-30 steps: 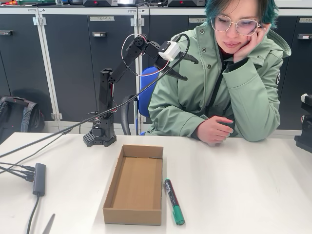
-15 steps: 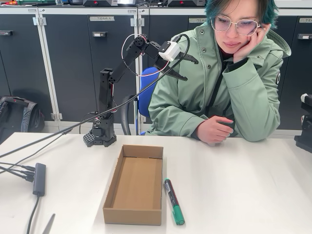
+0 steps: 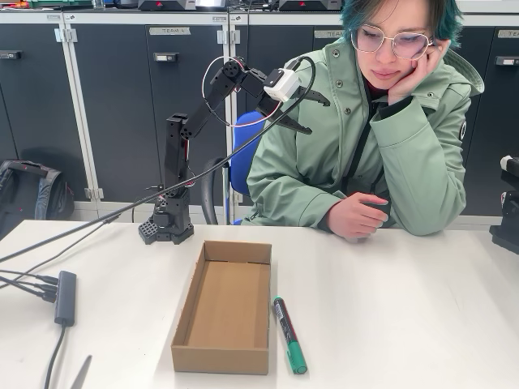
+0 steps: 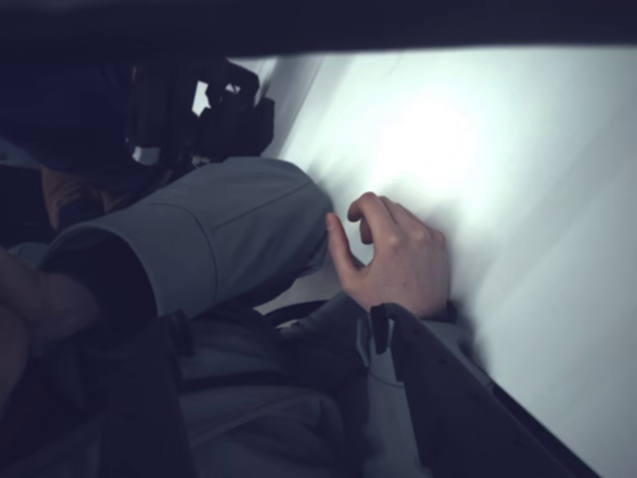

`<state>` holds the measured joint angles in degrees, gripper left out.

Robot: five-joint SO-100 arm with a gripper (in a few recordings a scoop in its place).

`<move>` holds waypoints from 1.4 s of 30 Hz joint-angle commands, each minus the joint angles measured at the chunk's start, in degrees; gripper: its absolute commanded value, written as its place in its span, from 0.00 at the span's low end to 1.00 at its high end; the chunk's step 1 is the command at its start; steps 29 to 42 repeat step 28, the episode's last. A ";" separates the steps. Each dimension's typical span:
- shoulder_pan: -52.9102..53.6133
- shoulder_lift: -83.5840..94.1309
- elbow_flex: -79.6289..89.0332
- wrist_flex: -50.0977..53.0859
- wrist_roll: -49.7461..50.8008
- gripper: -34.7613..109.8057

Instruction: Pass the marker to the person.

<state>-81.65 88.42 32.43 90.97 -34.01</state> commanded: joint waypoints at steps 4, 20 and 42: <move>0.26 5.27 0.70 -0.26 -0.44 0.53; 0.62 10.90 6.59 0.70 0.53 0.53; 1.14 11.07 6.86 0.18 -0.18 0.53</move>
